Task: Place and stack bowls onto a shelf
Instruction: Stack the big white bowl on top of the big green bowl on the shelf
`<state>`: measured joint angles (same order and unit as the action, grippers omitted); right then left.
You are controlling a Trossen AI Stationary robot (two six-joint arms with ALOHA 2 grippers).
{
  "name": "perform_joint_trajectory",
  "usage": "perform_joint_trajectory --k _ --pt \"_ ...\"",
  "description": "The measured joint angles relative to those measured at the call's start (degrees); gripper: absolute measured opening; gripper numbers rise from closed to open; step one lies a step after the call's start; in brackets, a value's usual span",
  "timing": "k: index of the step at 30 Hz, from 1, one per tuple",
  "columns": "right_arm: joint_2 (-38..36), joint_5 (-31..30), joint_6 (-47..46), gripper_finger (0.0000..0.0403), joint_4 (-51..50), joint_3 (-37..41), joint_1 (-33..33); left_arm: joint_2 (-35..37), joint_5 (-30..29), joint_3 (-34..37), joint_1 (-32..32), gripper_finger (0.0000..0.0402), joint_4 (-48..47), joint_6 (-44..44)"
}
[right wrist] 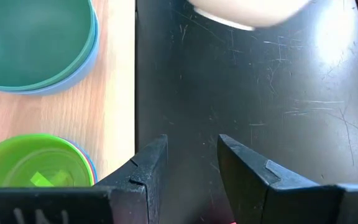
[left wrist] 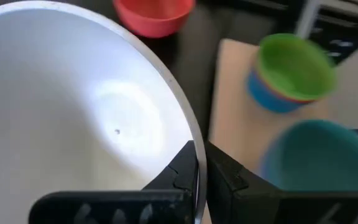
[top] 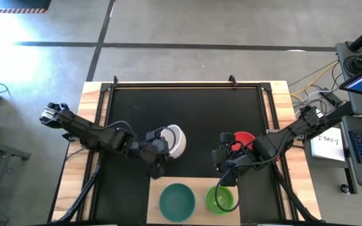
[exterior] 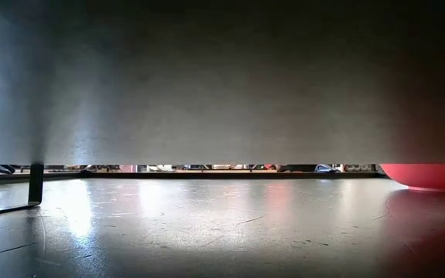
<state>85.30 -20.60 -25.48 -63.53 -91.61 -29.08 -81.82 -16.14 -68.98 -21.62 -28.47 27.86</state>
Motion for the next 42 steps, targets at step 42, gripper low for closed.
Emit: perform_joint_trajectory --k 42 --pt "0.00 -0.01 0.00 0.0130 0.03 0.00 -0.01 -18.39 0.20 -20.66 -21.63 0.0000 -8.91 -16.57"
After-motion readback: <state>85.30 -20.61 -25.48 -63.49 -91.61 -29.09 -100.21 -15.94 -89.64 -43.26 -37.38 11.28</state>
